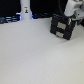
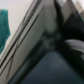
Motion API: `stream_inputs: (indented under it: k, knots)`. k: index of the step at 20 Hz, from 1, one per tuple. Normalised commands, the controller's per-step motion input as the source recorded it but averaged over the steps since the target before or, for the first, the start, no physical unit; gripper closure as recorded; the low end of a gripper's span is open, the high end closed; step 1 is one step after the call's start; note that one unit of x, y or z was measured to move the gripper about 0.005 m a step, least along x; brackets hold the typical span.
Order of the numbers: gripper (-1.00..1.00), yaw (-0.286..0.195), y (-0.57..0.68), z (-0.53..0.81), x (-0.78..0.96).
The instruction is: Open the kcup holder, insert the kcup into the holder, and close the kcup holder
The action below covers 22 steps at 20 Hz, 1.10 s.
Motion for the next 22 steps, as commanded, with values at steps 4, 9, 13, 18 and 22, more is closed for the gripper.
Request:
stream_inputs:
  k: [4,9,13,18,22]
  knots:
    - [-1.0,0.051,0.55,0.05,-0.52]
    - [-1.0,0.02,0.3,0.45,-0.16]
    - [-1.0,0.01,0.14,0.64,0.09]
    - [-1.0,0.003,0.06,0.38,0.09]
    - [-1.0,0.002,-0.01,0.02,0.02]
